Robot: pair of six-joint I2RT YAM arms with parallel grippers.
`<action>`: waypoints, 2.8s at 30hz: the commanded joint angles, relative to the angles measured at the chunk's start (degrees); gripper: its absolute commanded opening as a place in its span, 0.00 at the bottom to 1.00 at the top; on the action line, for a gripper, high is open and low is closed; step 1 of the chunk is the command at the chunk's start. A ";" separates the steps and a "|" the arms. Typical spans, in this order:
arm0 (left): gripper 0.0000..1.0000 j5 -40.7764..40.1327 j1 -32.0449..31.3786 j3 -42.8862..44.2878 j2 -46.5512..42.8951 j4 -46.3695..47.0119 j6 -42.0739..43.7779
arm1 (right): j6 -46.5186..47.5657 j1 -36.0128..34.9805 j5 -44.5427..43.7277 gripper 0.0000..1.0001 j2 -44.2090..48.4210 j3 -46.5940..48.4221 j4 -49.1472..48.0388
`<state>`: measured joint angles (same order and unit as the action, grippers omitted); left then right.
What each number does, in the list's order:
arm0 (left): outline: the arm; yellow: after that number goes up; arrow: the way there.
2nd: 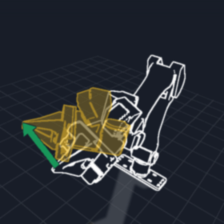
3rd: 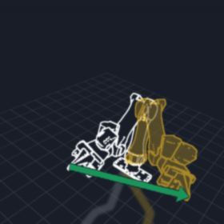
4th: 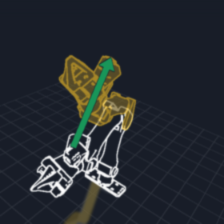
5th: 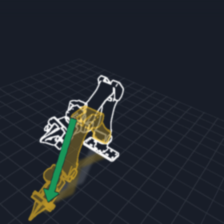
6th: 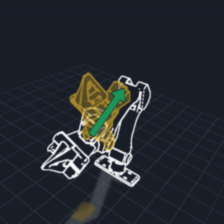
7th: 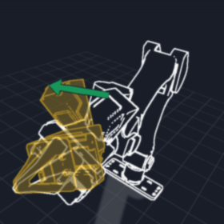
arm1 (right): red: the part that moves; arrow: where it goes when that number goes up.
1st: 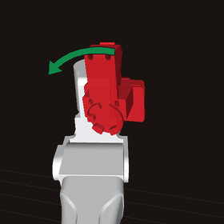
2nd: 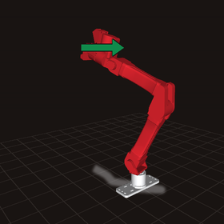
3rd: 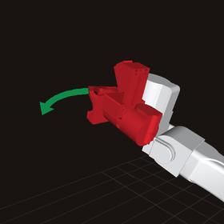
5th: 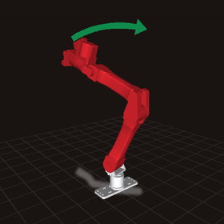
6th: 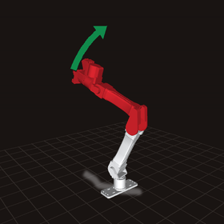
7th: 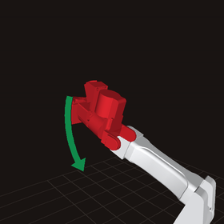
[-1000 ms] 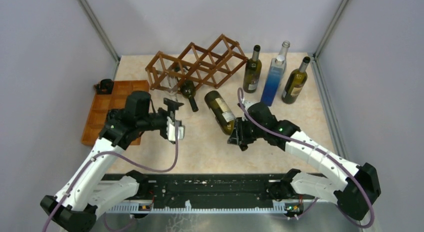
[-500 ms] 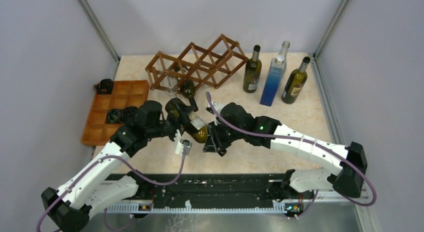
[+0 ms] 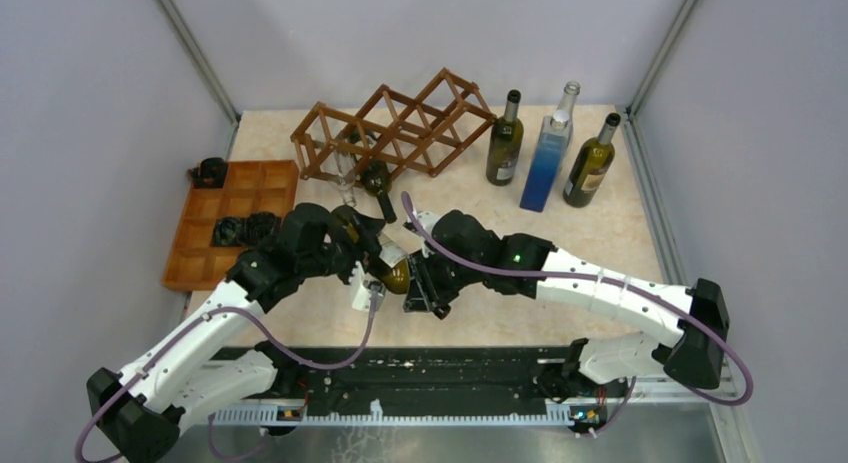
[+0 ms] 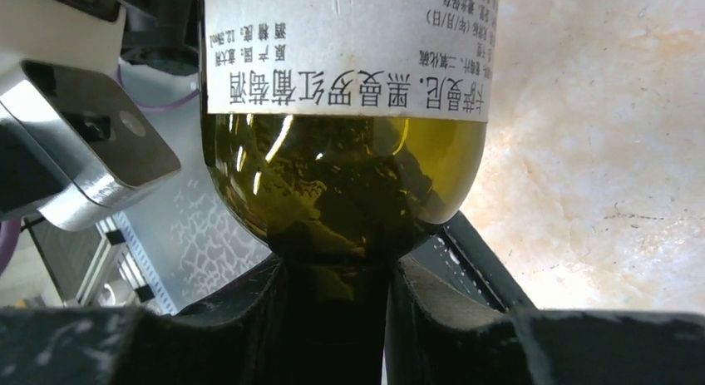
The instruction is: Take the wine bottle off the wine rack
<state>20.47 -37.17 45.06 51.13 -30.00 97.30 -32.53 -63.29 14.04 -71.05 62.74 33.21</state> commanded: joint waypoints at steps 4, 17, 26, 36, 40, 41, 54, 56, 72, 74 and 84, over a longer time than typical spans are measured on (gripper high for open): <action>0.00 -1.20 -0.38 2.09 1.34 1.59 -9.25 | 2.14 -0.58 -7.27 0.75 3.10 7.22 -4.96; 0.00 3.56 -0.37 8.07 5.08 -0.23 -53.48 | -1.40 5.29 -30.83 0.99 17.17 5.86 -4.83; 0.00 13.32 -0.36 10.65 5.89 0.61 -70.26 | -3.67 7.48 -29.92 0.99 17.81 5.33 -6.42; 0.00 16.56 -0.36 12.26 7.21 1.34 -75.56 | -6.39 7.48 -23.05 0.87 9.74 7.48 -16.32; 0.00 16.73 -0.39 12.38 6.89 1.01 -75.82 | -6.57 7.51 -22.76 0.74 6.38 9.07 -19.38; 0.00 16.90 -0.38 12.56 6.80 0.81 -75.78 | -6.76 7.55 -22.74 0.71 5.76 9.29 -20.00; 0.97 15.50 -0.37 14.49 9.18 -2.96 -78.05 | -4.84 8.14 -24.77 0.00 4.47 11.08 -17.41; 0.99 15.27 -0.41 15.21 9.78 -4.59 -77.32 | -2.69 9.50 -25.82 0.00 5.17 11.66 -15.35; 0.99 12.71 9.38 30.58 19.98 -21.68 -71.23 | 19.41 21.84 -44.78 0.00 8.39 8.12 -10.41; 0.99 11.37 11.03 31.73 21.11 -22.07 -71.34 | 19.90 24.18 -43.98 0.00 8.05 6.51 -12.99; 0.99 7.97 13.30 32.85 20.81 -21.96 -72.46 | 22.07 32.14 -41.53 0.00 -3.15 9.56 -21.52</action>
<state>29.69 -24.29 76.27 73.08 -50.68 25.23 -12.10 -33.74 -27.20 -71.20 67.18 22.90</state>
